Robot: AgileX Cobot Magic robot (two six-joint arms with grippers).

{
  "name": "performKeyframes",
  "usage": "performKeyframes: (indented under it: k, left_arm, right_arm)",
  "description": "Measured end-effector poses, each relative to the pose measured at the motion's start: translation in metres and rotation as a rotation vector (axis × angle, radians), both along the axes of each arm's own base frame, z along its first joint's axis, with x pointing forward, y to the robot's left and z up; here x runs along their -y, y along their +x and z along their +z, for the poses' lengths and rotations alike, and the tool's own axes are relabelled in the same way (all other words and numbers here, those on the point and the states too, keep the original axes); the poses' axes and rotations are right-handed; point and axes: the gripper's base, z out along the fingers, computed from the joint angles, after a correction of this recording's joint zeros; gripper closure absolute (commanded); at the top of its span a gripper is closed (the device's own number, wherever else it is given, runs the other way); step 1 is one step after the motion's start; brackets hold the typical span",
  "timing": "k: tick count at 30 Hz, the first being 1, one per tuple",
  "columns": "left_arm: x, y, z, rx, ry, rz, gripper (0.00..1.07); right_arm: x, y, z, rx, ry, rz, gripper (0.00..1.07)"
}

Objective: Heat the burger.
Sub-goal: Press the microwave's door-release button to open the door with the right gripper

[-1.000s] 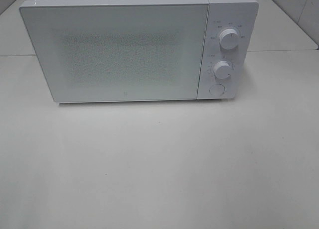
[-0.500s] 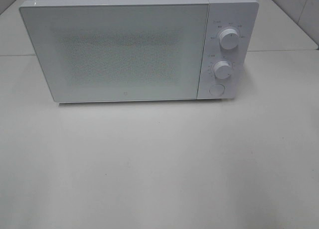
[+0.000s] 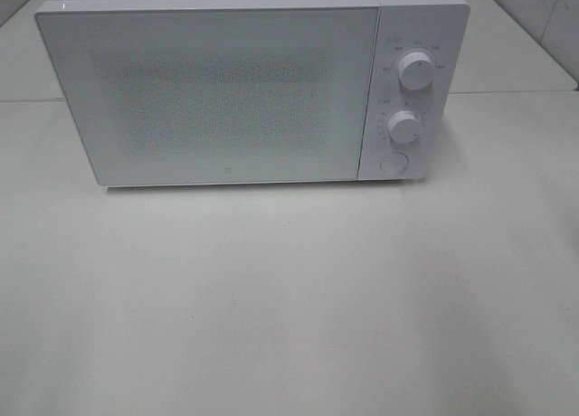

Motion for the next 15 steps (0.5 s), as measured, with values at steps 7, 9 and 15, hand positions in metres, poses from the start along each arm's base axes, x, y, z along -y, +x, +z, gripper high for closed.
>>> performKeyframes:
  k: [7,9,15]
  left_arm:
    - [0.0,0.0,0.0,0.0,0.0,0.0,0.06]
    - [0.0,0.0,0.0,0.0,0.0,0.0,0.06]
    - [0.0,0.0,0.0,0.0,0.0,0.0,0.06]
  right_arm:
    - [-0.002,0.03,-0.028,-0.02,0.002,0.004,1.07]
    - [-0.003,0.037,-0.038,-0.031,0.002,0.004,1.07]
    - [-0.005,0.053,-0.065,-0.076,0.054,0.009,1.07]
